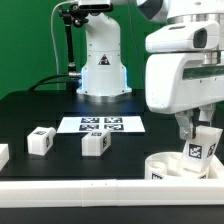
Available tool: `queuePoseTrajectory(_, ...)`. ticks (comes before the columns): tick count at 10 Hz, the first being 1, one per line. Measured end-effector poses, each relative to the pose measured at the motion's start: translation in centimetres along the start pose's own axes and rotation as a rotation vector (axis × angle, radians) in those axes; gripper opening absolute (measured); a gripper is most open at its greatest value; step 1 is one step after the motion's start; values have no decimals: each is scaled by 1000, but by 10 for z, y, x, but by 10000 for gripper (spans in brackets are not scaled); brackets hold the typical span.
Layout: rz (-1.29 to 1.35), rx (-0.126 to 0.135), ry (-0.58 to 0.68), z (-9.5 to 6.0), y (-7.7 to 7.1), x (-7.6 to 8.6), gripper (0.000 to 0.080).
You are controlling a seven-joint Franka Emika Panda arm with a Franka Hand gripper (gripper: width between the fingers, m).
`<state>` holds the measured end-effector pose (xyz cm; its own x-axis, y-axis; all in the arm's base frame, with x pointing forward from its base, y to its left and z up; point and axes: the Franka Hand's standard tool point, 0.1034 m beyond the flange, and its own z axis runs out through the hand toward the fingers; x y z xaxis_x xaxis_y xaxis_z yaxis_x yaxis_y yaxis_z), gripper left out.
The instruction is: Assemble stool
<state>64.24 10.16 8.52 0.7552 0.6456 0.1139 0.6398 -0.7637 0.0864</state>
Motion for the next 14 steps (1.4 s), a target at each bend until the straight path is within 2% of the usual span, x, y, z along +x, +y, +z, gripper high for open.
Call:
queuePoseTrajectory(4, 240, 10, 6, 0, -2, 1, 340)
queuePoseTrajectory(11, 911, 21, 19, 1, -5, 2, 340)
queuePoseTrajectory(14, 1117, 22, 14, 2, -6, 2, 340)
